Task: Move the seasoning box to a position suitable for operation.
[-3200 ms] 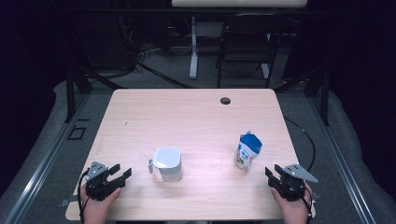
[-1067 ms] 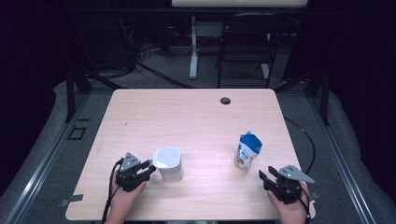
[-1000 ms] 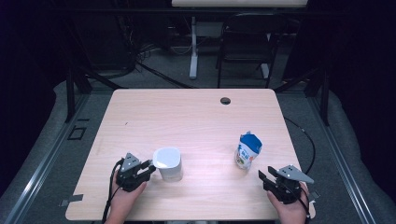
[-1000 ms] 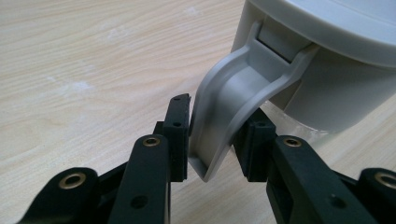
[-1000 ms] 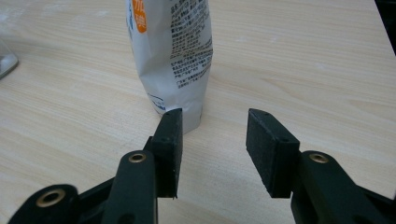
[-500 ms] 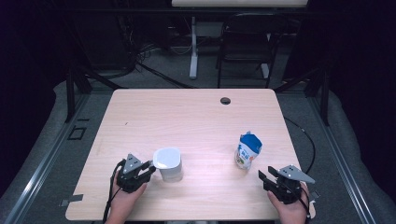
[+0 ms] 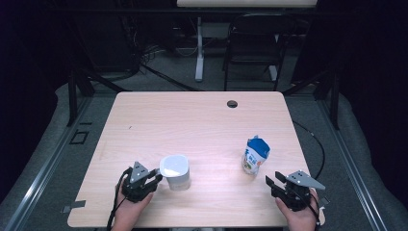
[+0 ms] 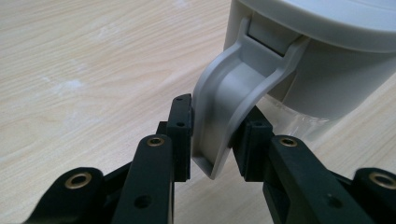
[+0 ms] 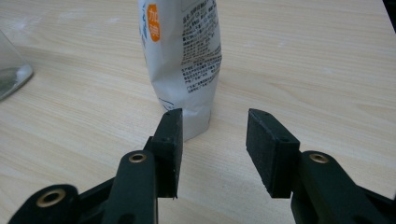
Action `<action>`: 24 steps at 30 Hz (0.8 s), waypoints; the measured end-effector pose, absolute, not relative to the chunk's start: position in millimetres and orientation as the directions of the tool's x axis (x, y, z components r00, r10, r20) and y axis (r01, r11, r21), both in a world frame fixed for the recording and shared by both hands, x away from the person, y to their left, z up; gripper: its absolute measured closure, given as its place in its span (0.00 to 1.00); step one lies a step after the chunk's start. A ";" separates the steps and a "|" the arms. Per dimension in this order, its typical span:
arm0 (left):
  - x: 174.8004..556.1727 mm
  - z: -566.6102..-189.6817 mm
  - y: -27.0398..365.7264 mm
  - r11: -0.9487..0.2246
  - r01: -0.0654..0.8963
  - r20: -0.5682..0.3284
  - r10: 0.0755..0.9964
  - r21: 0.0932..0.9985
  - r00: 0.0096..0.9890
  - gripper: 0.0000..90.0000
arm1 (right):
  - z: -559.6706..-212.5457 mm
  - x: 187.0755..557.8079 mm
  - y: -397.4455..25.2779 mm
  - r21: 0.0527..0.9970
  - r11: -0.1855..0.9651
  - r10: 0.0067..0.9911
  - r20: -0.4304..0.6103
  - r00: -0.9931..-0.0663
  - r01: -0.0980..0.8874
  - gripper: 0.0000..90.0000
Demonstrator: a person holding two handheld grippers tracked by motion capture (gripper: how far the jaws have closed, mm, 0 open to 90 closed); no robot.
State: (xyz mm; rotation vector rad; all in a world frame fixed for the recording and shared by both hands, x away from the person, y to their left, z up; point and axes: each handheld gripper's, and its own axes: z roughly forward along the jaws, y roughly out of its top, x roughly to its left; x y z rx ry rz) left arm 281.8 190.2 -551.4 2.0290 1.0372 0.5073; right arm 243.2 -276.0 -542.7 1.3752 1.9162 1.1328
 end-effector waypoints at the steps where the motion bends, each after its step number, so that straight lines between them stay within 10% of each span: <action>1: 280.2 -551.0 188.4 -0.358 0.500 -0.001 0.812 0.789 0.583 0.79 | -542.2 242.7 -275.3 0.857 0.130 0.934 0.063 -0.352 0.498 0.63; 24: 262.5 -549.7 151.9 -0.443 0.438 0.023 0.724 0.782 0.690 0.80 | -541.2 241.0 -258.3 0.855 0.206 0.898 0.029 -0.440 0.477 0.63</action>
